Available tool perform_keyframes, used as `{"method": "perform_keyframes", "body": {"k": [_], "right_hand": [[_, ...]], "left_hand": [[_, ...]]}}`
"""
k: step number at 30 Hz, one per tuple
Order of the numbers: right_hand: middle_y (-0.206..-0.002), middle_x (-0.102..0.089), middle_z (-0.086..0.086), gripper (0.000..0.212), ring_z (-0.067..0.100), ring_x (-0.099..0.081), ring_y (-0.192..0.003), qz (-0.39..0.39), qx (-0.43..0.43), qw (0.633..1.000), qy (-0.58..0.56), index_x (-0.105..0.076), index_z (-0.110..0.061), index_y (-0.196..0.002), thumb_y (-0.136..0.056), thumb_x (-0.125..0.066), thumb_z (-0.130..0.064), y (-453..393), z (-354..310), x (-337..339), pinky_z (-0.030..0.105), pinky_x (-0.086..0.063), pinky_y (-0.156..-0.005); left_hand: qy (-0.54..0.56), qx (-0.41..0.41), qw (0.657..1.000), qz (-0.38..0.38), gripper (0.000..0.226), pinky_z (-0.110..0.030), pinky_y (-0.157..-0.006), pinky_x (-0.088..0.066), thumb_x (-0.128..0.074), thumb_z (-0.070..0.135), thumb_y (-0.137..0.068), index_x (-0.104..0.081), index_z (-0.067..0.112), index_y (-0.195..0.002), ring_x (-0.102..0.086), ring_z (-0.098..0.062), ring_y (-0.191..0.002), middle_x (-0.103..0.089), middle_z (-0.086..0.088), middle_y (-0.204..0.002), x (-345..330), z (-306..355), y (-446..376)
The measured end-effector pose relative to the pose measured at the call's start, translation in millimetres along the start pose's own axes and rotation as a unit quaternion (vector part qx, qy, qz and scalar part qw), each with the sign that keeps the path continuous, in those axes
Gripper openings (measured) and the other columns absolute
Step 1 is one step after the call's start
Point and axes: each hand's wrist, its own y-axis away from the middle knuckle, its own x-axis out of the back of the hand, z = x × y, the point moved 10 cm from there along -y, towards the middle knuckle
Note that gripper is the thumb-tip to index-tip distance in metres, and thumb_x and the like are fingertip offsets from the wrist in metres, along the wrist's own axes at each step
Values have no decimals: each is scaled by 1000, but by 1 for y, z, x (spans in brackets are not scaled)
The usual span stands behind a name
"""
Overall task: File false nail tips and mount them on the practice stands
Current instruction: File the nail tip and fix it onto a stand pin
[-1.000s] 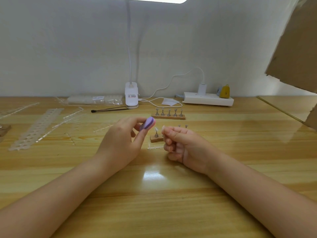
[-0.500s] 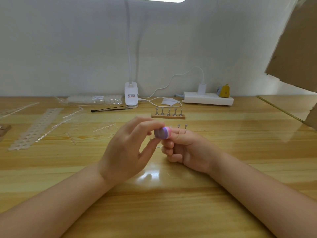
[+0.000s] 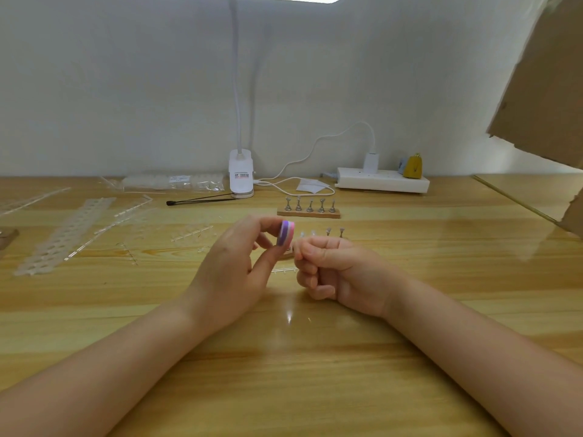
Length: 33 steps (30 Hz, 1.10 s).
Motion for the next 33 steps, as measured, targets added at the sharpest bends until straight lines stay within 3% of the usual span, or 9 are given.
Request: {"method": "perform_keyframes", "body": {"k": [7, 12, 17, 22, 26, 30, 33], "right_hand": [[-64, -48, -1, 17, 9, -46, -56, 3, 5, 1000, 2, -65, -13, -74, -87, -57, -22, -2, 1, 0, 14, -32, -43], [-64, -49, -3, 20, 8, -46, -57, 10, 16, 1000, -9, -67, -16, -73, -86, -57, -27, -1, -2, 1, 14, -31, -43], [-63, -49, -2, 20, 7, -48, -55, 10, 15, 1000, 15, -69, -17, -69, -84, -59, -25, -1, -2, 1, 13, -33, -42], [-62, -50, -2, 21, 8, -49, -54, 12, 14, 1000, 11, -69, -18, -67, -84, -60, -26, 0, -2, 2, 13, -32, -41], [-62, -52, -1, 14, 9, -52, -54, 2, 4, 1000, 28, -70, -16, -69, -75, -69, -29, -1, -1, -1, 13, -35, -40], [-61, -52, -3, 21, 8, -51, -54, 12, 18, 1000, 1, -71, -19, -67, -84, -60, -27, 0, -3, 3, 13, -34, -41], [-61, -52, -1, 18, 9, -52, -54, 10, 10, 1000, 26, -71, -18, -70, -83, -61, -25, 0, -2, 2, 13, -35, -40]], "left_hand": [[42, -19, 998, 34, 25, -22, -78, -49, -57, 26, -89, -56, 13, -110, -61, -3, -86, -64, 9, -98, 7, 13, 0], [67, 31, 997, 24, 21, -31, -77, -50, -64, 21, -90, -57, 13, -107, -62, -9, -84, -66, 4, -96, 6, -1, -1], [109, 33, 992, 62, 21, -20, -78, -50, -62, 24, -88, -56, 29, -108, -64, -12, -88, -66, 9, -100, 12, 1, -1], [87, 39, 995, 33, 24, -24, -75, -50, -63, 17, -85, -56, 26, -105, -62, -7, -82, -66, 11, -94, 8, -1, -1], [163, 81, 982, 57, 22, -27, -77, -52, -63, 19, -86, -57, 31, -104, -65, -15, -88, -68, 4, -100, 10, -6, -2], [127, 67, 989, 33, 21, -36, -76, -53, -63, 18, -85, -58, 24, -104, -65, -18, -84, -67, 5, -97, 9, -7, -1], [136, 55, 989, 35, 21, -29, -76, -52, -65, 26, -85, -57, 26, -104, -65, -16, -83, -67, 9, -97, 8, -3, -1]]}}
